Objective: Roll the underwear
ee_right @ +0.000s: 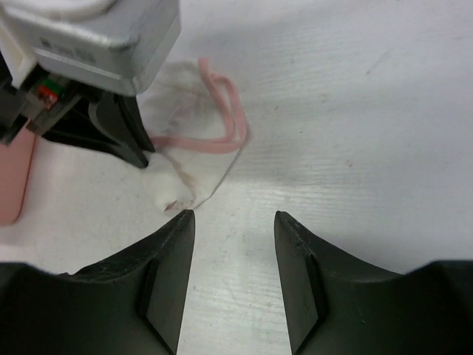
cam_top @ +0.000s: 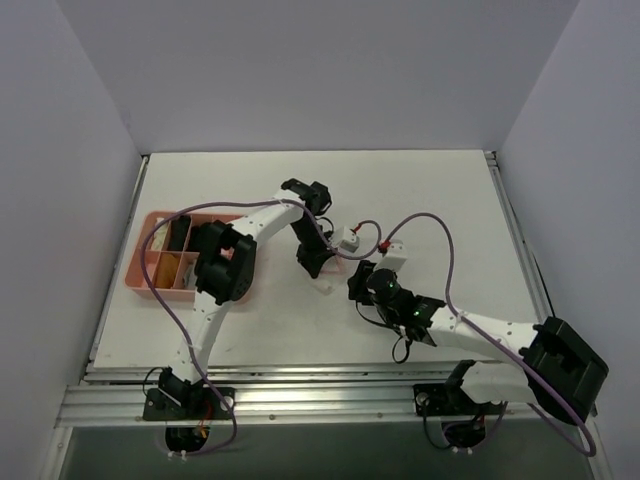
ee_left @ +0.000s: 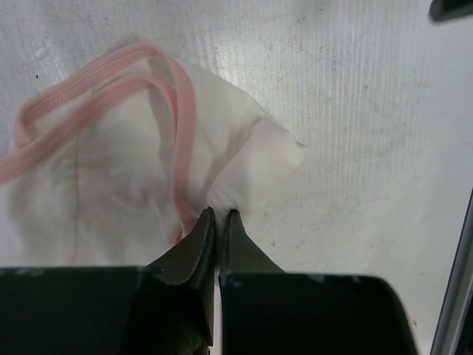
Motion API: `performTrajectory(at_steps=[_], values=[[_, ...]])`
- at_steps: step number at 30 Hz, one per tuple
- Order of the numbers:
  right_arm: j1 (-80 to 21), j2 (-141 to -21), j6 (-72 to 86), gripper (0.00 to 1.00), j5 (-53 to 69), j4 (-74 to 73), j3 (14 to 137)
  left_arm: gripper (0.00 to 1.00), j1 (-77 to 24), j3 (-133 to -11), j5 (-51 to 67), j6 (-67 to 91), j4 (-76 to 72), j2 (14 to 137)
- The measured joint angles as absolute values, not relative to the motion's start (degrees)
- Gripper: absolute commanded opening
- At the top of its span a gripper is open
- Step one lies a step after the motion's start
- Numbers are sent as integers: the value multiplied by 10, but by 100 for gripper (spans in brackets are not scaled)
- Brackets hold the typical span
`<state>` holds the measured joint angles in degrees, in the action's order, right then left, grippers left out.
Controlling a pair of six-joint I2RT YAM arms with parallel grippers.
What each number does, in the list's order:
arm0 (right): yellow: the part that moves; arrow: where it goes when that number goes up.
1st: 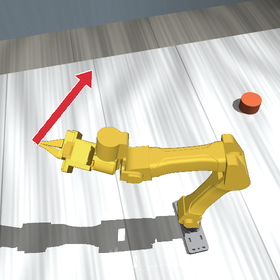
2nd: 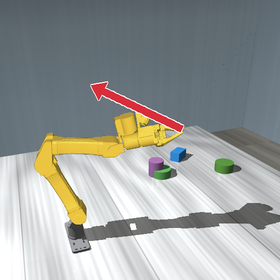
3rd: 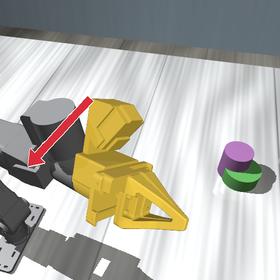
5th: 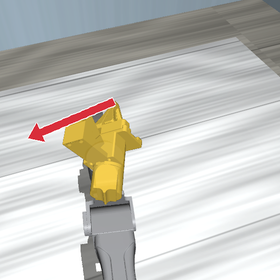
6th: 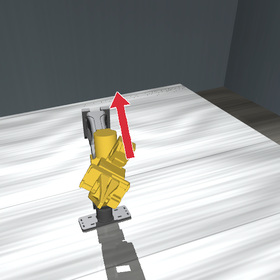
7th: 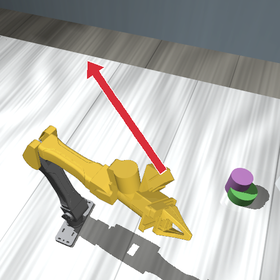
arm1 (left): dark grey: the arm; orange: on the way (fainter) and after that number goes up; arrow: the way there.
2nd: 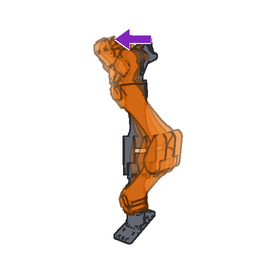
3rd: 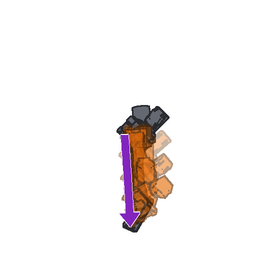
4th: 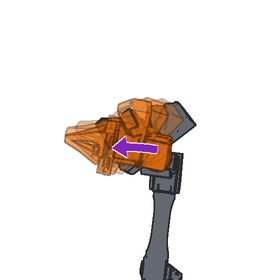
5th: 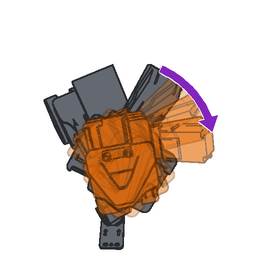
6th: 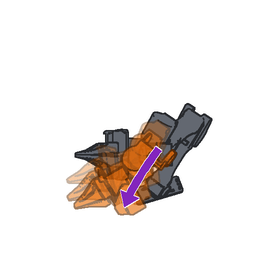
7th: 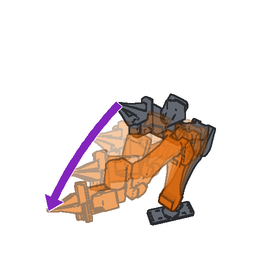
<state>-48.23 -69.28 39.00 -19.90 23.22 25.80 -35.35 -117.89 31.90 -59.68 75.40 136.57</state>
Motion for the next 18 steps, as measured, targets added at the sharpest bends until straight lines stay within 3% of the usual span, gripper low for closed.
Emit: performTrajectory(at_steps=[11,18], values=[[-502,-565,418,41,-293,132,286,2,-359,-1201,319,-552,771,1383],[-600,-683,282,41,-252,151,355,2,-359,-1220,319,-531,782,1396]])
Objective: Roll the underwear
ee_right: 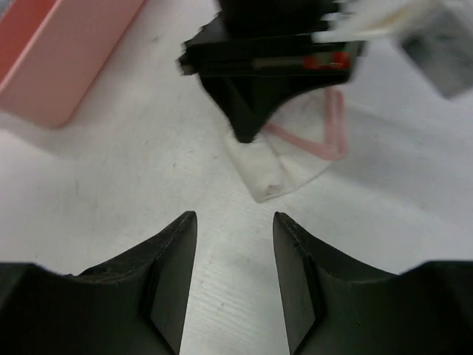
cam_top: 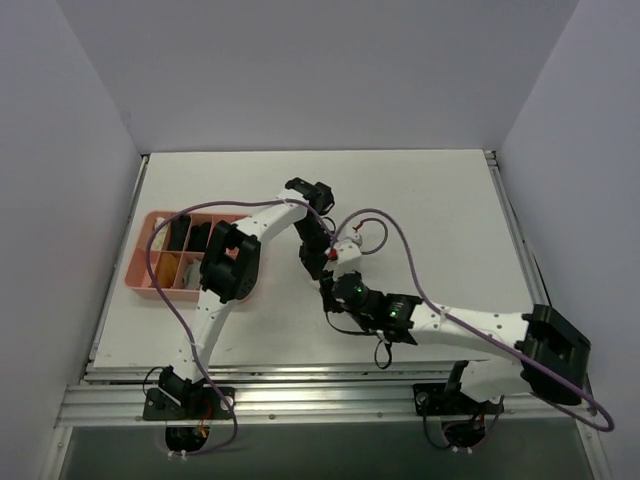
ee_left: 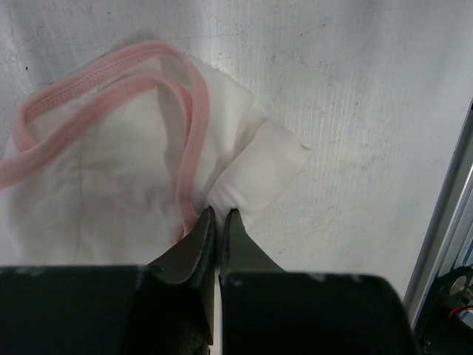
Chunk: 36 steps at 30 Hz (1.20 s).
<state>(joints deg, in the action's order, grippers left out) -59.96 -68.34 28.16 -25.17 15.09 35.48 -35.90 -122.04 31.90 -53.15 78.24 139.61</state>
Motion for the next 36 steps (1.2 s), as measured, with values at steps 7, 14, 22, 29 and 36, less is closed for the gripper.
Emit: performTrajectory(at_steps=[7,14,22,29,36], values=[[-635,-917,107,39,-215,117,514,2,-359,-1230,318,-517,787,1402],[-634,-1023,-4,36,-231,83,561,2,-359,-1237,318,-514,792,1407],[-634,-1055,-64,37,-275,68,573,2,-359,-1239,318,-512,792,1407],[-627,-1057,-88,37,-288,61,576,2,-359,-1239,318,-510,790,1408],[-623,-1056,-114,38,-300,57,582,2,-358,-1247,319,-502,794,1414]])
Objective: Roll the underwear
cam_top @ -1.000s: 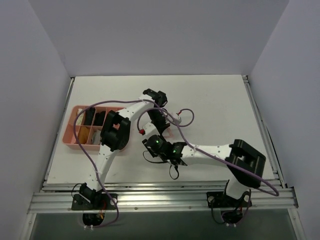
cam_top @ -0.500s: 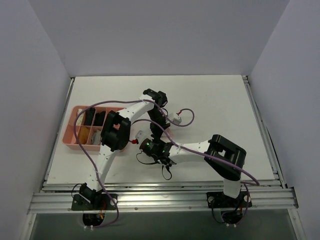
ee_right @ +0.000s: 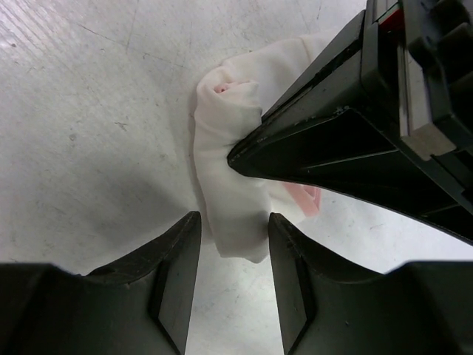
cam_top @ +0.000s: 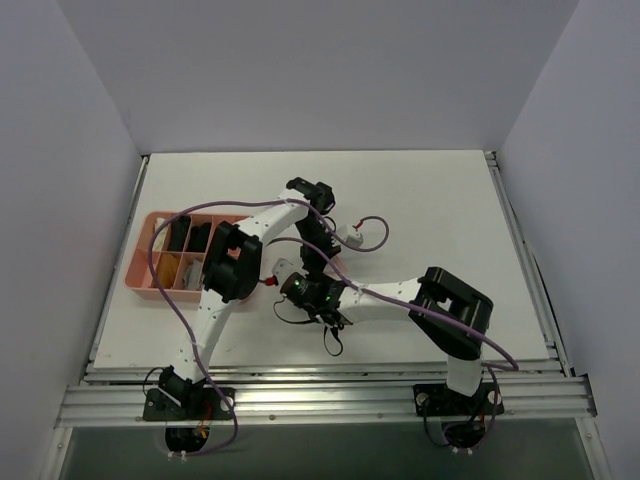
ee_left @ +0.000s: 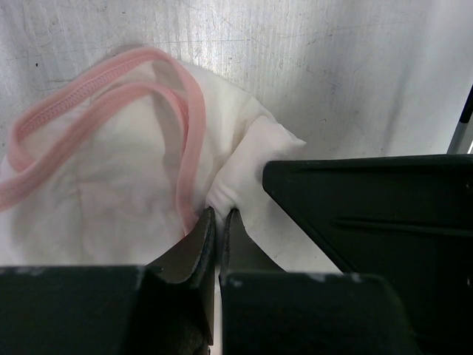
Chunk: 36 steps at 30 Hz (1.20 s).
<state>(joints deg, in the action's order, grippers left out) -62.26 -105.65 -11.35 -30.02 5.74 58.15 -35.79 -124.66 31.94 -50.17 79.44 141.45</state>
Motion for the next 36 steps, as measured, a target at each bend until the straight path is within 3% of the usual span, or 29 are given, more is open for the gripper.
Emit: performTrajectory(at_steps=[8,12,15,17,25,36], values=[[-595,-1057,-132,36,-267,58,582,2,-357,-1247,320,-501,794,1415],[-582,-1058,-137,11,-225,58,582,11,-356,-1249,320,-500,795,1415],[-570,-1058,-138,0,-194,55,588,13,-351,-1250,320,-496,794,1415],[-554,-1060,-136,0,-161,53,597,20,-343,-1250,320,-491,791,1414],[-462,-1098,-109,0,22,76,657,31,-280,-1250,349,-468,761,1401],[-415,-1150,-93,0,195,116,706,32,-231,-1242,363,-439,736,1389]])
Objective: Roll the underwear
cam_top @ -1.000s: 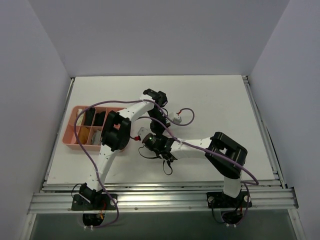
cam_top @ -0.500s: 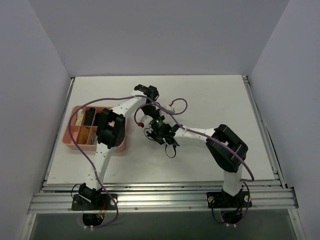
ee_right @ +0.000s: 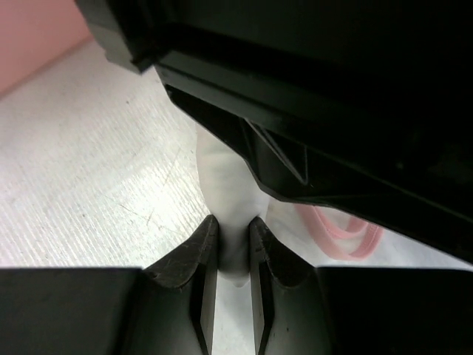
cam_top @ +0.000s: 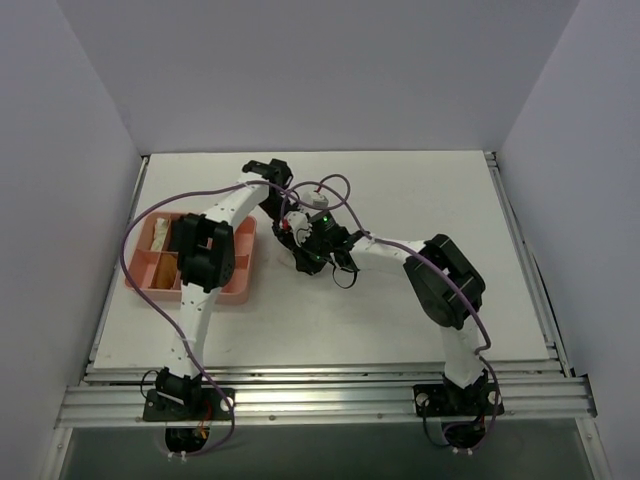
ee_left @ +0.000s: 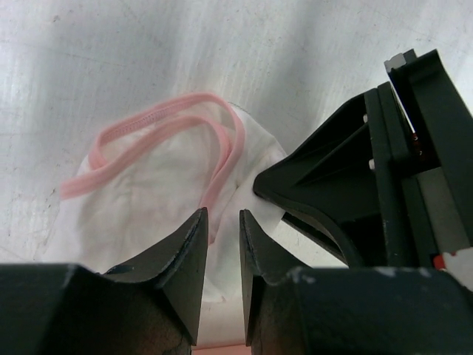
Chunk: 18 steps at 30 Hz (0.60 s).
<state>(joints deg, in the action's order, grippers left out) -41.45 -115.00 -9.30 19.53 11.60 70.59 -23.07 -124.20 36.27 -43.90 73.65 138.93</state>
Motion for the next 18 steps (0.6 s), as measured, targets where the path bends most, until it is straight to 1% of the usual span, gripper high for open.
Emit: performTrajectory(at_steps=[10,18], values=[[-397,-1187,-83,0,263,119,745,31,-217,-1232,336,-366,692,1383],[-389,-1207,-53,0,279,126,766,30,-215,-1224,286,-291,638,1376]])
